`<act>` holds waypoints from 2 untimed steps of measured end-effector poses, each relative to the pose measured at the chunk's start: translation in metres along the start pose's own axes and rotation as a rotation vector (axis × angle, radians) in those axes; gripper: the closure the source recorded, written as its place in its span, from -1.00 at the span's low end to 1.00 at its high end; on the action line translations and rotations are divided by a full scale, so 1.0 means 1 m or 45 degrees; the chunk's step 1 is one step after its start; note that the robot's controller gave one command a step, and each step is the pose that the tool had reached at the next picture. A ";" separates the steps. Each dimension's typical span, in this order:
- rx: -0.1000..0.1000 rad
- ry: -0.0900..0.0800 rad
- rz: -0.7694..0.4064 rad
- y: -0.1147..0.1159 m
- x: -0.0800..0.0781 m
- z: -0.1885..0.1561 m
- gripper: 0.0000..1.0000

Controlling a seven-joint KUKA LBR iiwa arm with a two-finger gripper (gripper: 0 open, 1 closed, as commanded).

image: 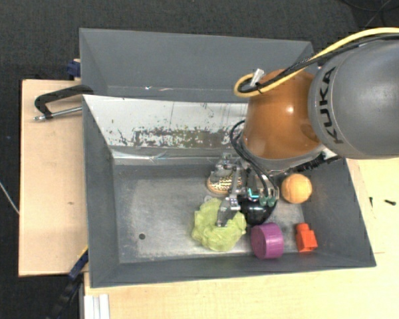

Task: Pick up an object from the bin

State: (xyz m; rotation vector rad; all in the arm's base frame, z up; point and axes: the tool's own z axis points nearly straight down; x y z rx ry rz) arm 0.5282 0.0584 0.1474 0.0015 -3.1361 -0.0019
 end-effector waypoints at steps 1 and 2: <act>0.000 -0.008 0.001 0.000 -0.001 -0.003 -1.00; -0.002 -0.010 -0.102 -0.002 0.023 0.068 -1.00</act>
Offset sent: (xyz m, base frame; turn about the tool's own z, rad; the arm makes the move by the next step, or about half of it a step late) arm -0.0278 -0.0046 -0.0774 -0.0853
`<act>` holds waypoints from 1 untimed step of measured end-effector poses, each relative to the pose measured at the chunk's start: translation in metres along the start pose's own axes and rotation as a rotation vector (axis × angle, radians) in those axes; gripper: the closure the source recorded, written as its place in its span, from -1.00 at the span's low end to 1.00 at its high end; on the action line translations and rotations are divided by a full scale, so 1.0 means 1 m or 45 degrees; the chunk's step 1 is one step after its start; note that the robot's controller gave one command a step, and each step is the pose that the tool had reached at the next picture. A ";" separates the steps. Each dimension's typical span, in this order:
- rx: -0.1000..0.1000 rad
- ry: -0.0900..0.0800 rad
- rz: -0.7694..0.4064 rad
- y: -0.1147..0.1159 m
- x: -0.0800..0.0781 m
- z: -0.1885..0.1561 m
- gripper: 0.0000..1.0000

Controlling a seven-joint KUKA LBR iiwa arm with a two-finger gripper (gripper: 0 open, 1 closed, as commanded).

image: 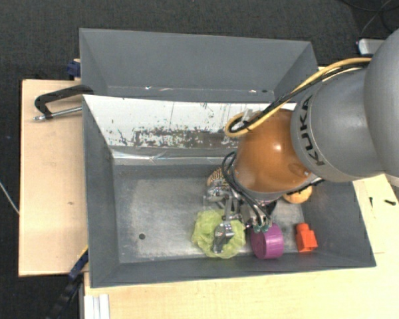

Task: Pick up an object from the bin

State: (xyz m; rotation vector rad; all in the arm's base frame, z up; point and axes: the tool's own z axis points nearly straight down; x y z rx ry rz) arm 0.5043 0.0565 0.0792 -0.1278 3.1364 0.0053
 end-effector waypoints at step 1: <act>0.001 0.003 0.034 -0.003 0.010 -0.033 -1.00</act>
Offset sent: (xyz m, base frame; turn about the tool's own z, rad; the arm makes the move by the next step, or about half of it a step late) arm -0.0117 -0.0026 0.0208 0.2133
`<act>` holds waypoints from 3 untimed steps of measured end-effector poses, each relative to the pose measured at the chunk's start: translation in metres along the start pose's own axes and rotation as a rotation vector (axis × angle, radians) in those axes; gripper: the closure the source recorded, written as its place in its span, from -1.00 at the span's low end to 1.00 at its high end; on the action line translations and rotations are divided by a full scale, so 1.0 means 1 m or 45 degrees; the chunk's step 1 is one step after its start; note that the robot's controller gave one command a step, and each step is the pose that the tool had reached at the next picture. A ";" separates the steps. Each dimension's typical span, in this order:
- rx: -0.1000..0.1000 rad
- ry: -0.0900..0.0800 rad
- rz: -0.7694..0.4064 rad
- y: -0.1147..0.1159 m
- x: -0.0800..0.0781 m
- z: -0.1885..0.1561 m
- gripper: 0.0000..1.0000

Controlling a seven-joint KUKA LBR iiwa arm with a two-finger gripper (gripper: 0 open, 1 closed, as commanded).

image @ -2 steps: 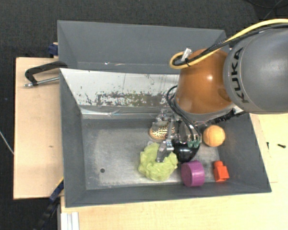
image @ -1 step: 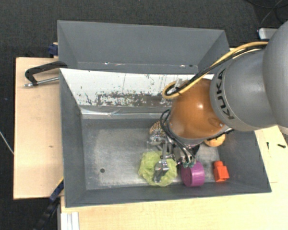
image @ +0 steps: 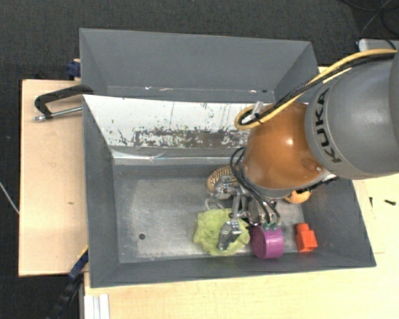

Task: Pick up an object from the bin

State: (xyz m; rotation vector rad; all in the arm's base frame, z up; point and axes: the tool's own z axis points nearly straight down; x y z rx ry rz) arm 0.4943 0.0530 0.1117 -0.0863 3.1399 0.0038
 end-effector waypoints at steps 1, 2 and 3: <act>0.001 -0.008 0.061 0.000 -0.001 -0.036 -1.00; 0.000 -0.002 0.041 -0.006 0.003 0.043 -1.00; 0.003 -0.009 -0.001 0.006 -0.004 0.038 1.00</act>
Offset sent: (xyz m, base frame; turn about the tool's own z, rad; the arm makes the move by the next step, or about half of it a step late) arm -0.0034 -0.0071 -0.0417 0.0325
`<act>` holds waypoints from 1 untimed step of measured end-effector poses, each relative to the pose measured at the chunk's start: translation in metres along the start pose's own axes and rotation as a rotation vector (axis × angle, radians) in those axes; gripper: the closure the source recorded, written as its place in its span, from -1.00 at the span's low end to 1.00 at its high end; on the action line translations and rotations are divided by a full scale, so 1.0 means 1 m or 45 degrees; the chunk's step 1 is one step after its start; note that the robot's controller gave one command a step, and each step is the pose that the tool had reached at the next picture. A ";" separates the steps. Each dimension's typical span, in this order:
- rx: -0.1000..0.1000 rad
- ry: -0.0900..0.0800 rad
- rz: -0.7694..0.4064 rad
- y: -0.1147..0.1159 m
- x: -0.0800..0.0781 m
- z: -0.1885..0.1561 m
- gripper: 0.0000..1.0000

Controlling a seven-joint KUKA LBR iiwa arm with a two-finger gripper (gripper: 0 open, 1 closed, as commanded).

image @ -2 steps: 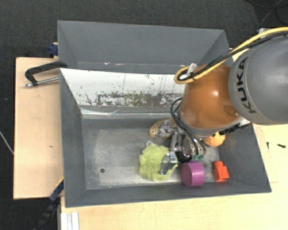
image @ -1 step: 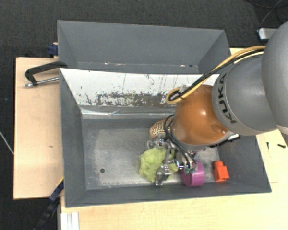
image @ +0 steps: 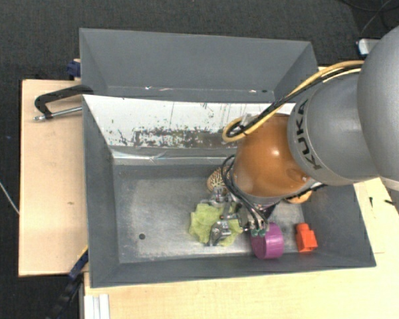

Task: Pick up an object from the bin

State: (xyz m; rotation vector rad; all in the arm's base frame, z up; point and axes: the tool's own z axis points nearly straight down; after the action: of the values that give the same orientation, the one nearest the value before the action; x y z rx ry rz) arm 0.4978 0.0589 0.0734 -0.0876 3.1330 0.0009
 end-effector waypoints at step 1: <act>0.000 0.000 0.000 0.000 0.000 0.000 1.00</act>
Offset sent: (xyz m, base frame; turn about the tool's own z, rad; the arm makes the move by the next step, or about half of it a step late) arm 0.0001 0.0000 0.0588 0.0000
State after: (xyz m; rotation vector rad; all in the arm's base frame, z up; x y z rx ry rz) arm 0.4978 0.0589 0.0734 -0.0876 3.1329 0.0010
